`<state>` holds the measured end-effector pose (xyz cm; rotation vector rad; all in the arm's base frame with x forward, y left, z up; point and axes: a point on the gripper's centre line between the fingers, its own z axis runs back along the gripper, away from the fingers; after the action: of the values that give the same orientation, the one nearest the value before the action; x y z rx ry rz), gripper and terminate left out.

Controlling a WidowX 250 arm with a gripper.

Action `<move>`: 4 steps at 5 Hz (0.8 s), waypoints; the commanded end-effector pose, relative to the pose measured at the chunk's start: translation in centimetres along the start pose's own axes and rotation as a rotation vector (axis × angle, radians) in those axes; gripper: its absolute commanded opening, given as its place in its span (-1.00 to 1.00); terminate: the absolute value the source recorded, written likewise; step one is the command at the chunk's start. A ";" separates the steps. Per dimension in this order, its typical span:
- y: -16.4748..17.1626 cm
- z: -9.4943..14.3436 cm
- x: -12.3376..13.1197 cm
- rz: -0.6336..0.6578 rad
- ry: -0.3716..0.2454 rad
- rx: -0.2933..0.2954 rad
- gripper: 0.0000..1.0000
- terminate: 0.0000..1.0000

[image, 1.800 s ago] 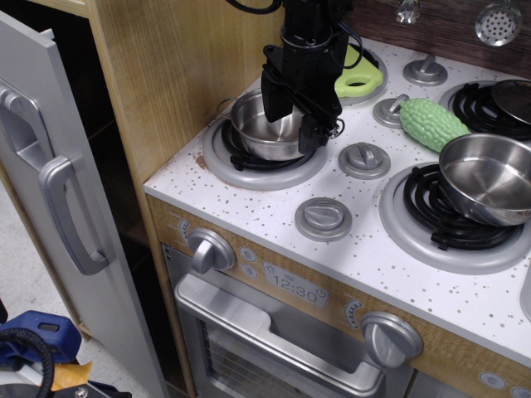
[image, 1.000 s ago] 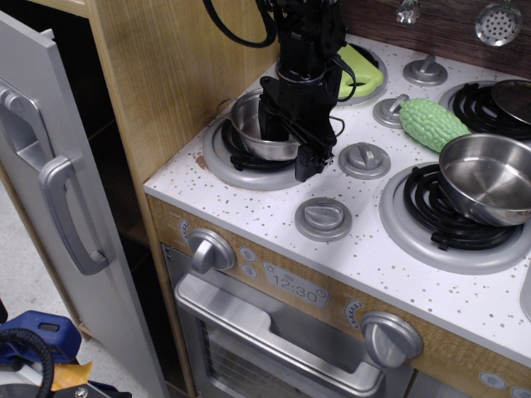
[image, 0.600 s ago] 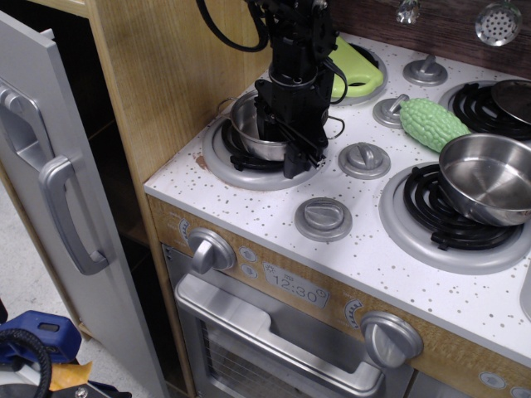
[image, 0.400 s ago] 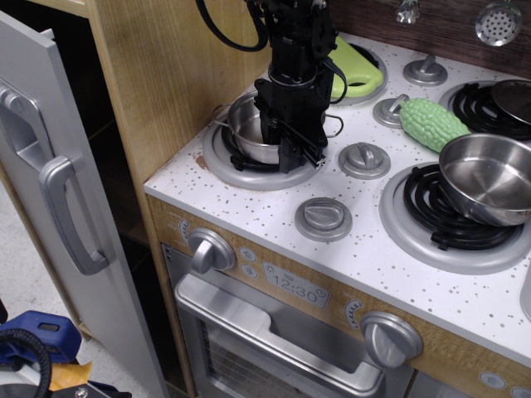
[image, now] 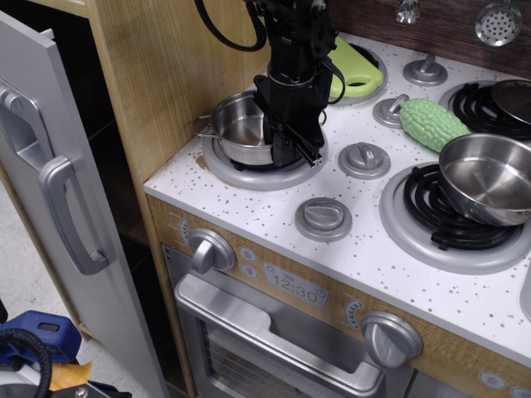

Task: Pick up pan from stove

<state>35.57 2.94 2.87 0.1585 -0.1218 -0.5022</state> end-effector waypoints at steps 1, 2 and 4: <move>1.4 4.8 2.1 -0.047 -0.058 0.073 -1.00 -1.00; 1.7 6.6 2.8 -0.114 -0.054 0.141 -1.00 -1.00; 1.8 9.6 3.3 -0.172 -0.050 0.211 -1.00 -1.00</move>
<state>37.32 1.59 10.49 0.3289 -0.1341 -0.6836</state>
